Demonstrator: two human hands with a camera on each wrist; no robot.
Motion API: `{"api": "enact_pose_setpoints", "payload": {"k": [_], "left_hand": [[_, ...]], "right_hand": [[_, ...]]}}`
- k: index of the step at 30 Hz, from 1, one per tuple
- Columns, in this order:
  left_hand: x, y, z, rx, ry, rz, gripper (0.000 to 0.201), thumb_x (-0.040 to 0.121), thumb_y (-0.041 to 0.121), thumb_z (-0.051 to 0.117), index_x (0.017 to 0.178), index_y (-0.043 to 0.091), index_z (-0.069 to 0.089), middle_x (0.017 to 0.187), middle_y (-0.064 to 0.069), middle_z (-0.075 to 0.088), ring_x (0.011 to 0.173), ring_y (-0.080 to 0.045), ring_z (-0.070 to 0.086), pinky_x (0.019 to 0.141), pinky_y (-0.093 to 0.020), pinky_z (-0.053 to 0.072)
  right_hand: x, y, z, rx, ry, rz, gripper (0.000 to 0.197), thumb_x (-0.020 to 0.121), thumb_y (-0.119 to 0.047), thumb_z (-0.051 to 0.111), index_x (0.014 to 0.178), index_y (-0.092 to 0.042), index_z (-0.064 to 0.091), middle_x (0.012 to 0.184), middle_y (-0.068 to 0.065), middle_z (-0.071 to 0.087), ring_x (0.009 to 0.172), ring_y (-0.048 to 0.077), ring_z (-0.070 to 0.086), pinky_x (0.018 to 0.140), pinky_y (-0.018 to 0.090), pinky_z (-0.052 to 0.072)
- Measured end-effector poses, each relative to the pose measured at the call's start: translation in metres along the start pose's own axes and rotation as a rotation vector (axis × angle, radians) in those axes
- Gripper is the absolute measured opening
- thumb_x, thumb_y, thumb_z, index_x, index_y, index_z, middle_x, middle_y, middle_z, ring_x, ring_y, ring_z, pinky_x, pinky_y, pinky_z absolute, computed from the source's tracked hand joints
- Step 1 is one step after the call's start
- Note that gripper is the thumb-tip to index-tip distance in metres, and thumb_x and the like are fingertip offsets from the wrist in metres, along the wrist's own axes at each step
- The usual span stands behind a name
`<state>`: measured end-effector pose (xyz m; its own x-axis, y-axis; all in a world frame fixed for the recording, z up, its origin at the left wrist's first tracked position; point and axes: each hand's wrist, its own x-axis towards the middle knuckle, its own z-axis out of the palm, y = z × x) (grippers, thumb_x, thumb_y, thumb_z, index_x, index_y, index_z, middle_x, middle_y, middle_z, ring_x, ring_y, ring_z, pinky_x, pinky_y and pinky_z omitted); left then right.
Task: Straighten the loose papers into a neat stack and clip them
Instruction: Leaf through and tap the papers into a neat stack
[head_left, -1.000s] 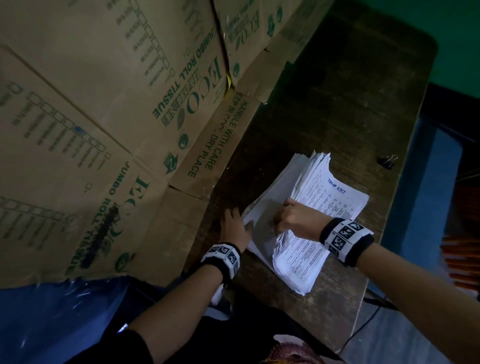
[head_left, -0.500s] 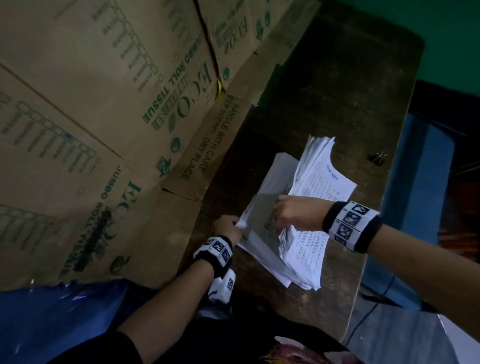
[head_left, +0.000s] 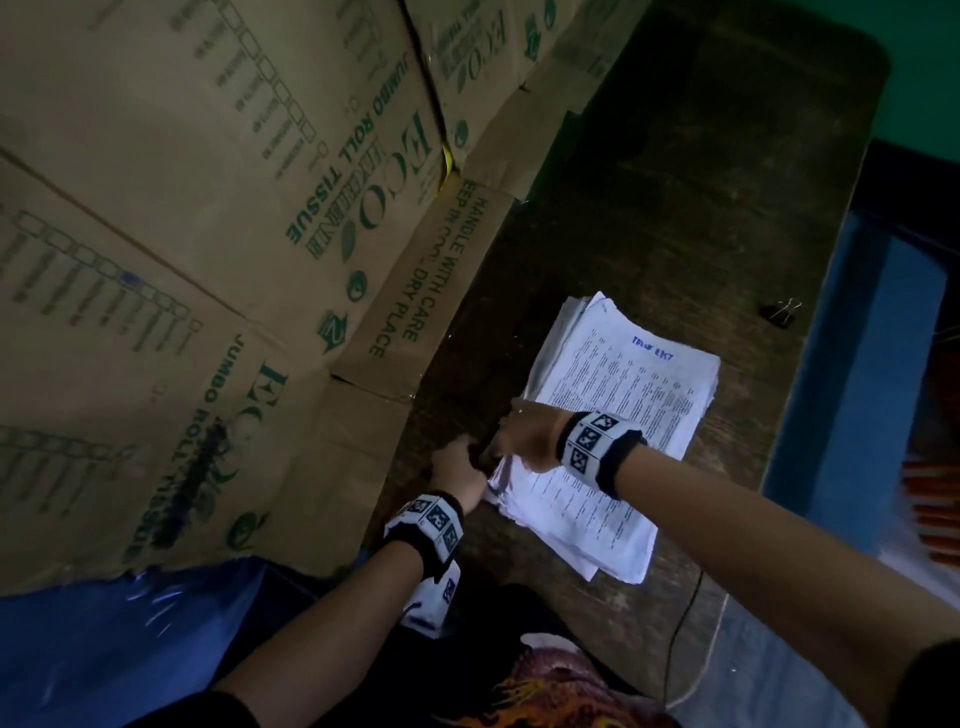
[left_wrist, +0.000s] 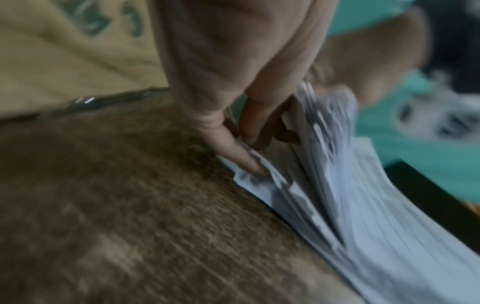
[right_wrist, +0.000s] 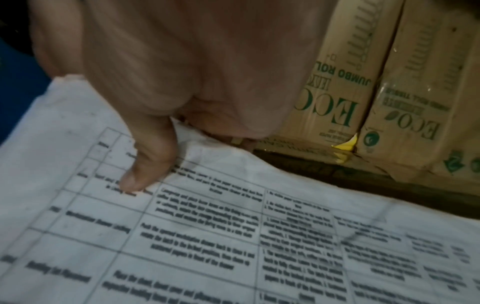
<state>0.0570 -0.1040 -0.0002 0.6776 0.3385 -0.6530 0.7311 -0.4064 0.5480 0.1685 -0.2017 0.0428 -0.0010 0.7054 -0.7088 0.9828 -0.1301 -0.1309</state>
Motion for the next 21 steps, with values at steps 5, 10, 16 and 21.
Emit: {"api": "enact_pose_setpoints", "payload": {"k": [5, 10, 16, 21], "left_hand": [[0.009, -0.008, -0.002, -0.216, 0.004, -0.060, 0.030, 0.079, -0.014, 0.046, 0.090, 0.002, 0.069, 0.079, -0.015, 0.066, 0.079, -0.032, 0.067, 0.072, -0.050, 0.059], [0.016, -0.020, 0.003, -0.316, -0.013, -0.037, 0.028, 0.083, -0.012, 0.052, 0.096, 0.005, 0.070, 0.094, -0.020, 0.070, 0.081, -0.037, 0.069, 0.069, -0.051, 0.059], [0.010, -0.015, -0.006, -0.268, -0.034, 0.008, 0.024, 0.080, -0.003, 0.058, 0.097, 0.007, 0.071, 0.095, -0.012, 0.072, 0.091, -0.026, 0.067, 0.082, -0.041, 0.057], [0.007, -0.015, -0.007, -0.225, -0.057, 0.057, 0.024, 0.085, -0.003, 0.057, 0.103, 0.009, 0.068, 0.100, -0.005, 0.069, 0.094, -0.019, 0.064, 0.084, -0.032, 0.054]], "right_hand": [[0.001, -0.002, 0.024, -0.031, 0.052, 0.076, 0.059, 0.086, -0.023, 0.063, 0.141, -0.025, 0.042, 0.146, 0.001, 0.039, 0.138, 0.024, 0.029, 0.115, 0.044, 0.016], [-0.002, -0.004, 0.036, 0.037, 0.205, 0.081, 0.061, 0.064, -0.018, 0.082, 0.121, -0.024, 0.063, 0.122, -0.005, 0.063, 0.118, 0.022, 0.057, 0.102, 0.041, 0.038], [-0.003, -0.008, 0.039, 0.079, 0.266, 0.158, 0.065, 0.077, -0.017, 0.071, 0.137, -0.024, 0.047, 0.142, 0.002, 0.043, 0.128, 0.028, 0.041, 0.109, 0.043, 0.028], [-0.001, -0.010, 0.029, 0.083, 0.280, 0.138, 0.063, 0.083, -0.006, 0.058, 0.141, -0.026, 0.041, 0.143, -0.005, 0.039, 0.131, 0.028, 0.032, 0.106, 0.045, 0.029]]}}
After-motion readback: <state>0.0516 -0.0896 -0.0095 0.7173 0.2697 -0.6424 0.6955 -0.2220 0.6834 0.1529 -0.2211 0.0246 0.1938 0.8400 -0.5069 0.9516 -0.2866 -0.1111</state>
